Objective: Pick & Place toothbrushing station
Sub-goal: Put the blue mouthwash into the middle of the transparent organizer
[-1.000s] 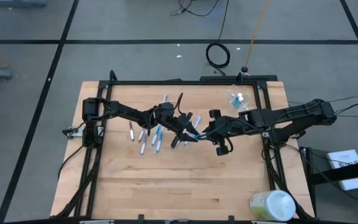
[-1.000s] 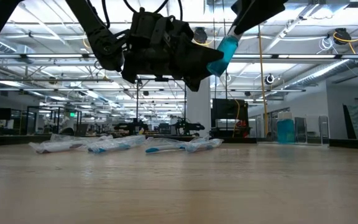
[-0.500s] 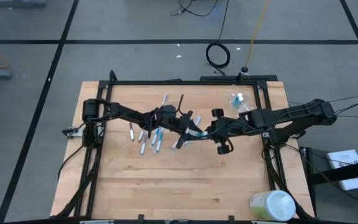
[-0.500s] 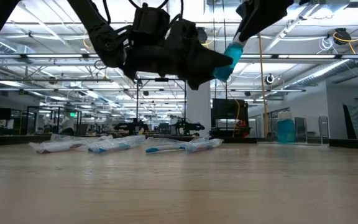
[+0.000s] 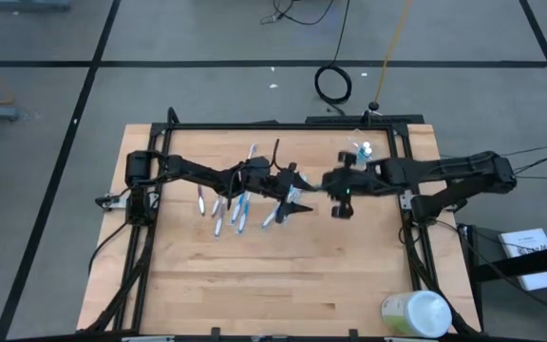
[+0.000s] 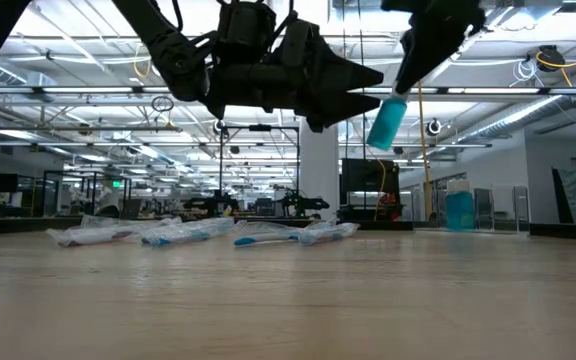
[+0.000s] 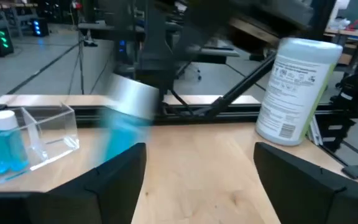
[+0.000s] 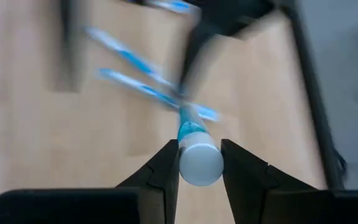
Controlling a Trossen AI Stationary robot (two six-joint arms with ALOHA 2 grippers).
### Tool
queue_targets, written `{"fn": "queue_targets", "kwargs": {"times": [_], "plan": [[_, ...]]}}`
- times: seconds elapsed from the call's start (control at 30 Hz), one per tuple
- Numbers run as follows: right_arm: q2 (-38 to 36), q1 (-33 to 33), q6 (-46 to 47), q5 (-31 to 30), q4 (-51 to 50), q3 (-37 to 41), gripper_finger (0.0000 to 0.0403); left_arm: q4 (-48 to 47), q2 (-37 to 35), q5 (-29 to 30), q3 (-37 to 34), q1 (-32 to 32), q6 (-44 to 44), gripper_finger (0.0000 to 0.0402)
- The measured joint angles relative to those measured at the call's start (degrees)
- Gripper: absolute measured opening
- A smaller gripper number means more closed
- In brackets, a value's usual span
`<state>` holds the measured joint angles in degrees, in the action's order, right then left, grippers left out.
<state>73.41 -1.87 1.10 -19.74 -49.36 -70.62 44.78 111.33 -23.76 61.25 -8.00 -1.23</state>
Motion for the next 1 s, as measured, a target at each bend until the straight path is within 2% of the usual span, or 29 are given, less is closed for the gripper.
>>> {"fn": "queue_targets", "kwargs": {"times": [0.07, 0.33, 0.6, 0.9, 1.0], "plan": [[-1.05, 2.63, 1.09, -1.73, -1.91, -0.18, 0.0091, -0.14, 0.0, -0.09, 0.0, 0.09, 0.0, 0.0314], [-5.88, 18.34, 5.27, -1.35, -5.61, -0.25, 0.0091, -0.64, 0.0, -0.1, -0.02, 0.03, -0.02, 0.0309], [-9.14, 34.7, 16.02, -1.41, -11.57, -0.25, 0.0091, -0.98, 0.0, -0.1, -0.02, 0.03, -0.07, 0.0309], [-9.77, 44.88, 20.98, -0.76, -17.74, -0.25, 0.0091, -0.99, 0.0, -0.1, -0.07, 0.05, -0.13, 0.0304], [-9.77, 47.84, 21.23, 3.29, -17.26, -0.25, 0.0091, -0.99, 0.0, -0.1, -0.07, 0.05, -0.61, 0.0306]]}}
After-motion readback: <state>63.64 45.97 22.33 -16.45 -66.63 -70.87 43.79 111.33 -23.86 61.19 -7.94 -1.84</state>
